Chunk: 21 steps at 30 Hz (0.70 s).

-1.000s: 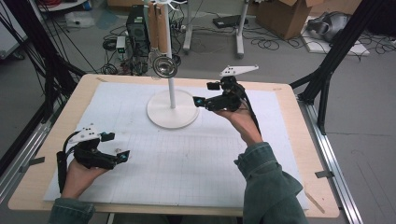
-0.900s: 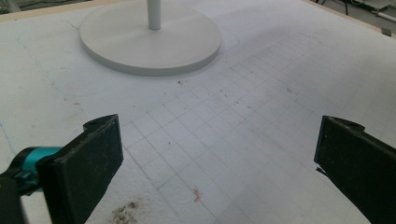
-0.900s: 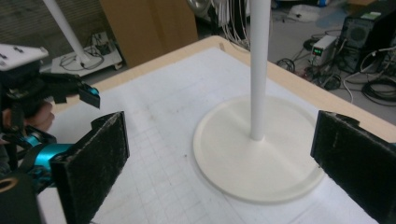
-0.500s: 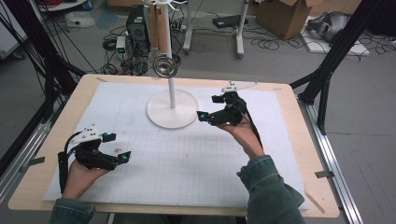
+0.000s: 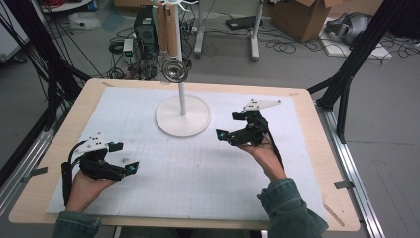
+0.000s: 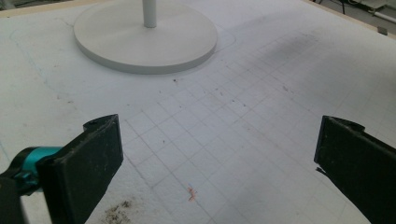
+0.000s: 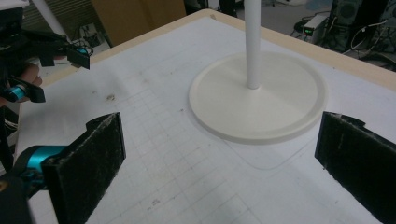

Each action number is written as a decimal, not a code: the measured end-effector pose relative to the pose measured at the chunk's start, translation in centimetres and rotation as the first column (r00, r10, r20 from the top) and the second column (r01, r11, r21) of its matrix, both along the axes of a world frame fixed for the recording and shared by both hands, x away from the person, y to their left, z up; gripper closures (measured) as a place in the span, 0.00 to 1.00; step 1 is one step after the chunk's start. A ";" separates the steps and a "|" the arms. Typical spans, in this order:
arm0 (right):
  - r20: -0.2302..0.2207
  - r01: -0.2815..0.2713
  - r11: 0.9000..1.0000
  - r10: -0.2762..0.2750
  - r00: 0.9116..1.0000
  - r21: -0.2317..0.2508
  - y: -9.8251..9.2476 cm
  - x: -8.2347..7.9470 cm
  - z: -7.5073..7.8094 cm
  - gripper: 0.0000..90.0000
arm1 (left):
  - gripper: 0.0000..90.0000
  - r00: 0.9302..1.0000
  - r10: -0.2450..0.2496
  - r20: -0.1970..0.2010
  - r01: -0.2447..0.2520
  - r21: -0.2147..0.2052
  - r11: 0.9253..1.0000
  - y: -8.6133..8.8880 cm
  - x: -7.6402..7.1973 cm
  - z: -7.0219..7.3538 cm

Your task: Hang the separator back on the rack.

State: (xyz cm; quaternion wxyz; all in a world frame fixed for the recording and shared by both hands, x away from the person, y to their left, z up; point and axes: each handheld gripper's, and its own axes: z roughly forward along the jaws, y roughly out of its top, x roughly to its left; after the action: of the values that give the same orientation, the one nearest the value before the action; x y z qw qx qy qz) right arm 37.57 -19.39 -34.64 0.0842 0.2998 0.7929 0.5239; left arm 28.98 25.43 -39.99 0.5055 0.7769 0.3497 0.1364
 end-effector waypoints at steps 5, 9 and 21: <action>-0.003 0.007 1.000 -0.007 1.000 -0.012 -0.4 -0.6 -0.7 0.00 | 0.02 1.000 0.003 0.000 -0.003 -0.001 1.000 0.1 0.0 0.0; -0.012 0.015 1.000 -0.016 1.000 -0.014 -0.9 -1.1 -1.4 0.00 | 0.02 1.000 0.003 0.002 -0.003 -0.001 1.000 0.1 0.0 0.0; -0.020 0.049 0.999 -0.050 0.999 -0.019 -2.4 -2.4 -2.6 0.00 | 0.02 1.000 0.006 -0.005 -0.006 0.000 1.000 0.1 0.0 -0.2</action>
State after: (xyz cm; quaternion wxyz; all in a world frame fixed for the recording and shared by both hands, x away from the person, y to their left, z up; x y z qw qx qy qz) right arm 35.21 -21.74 -37.27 0.0917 0.3239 0.7907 0.5113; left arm 28.95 25.54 -40.14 0.5044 0.7761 0.3534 0.1359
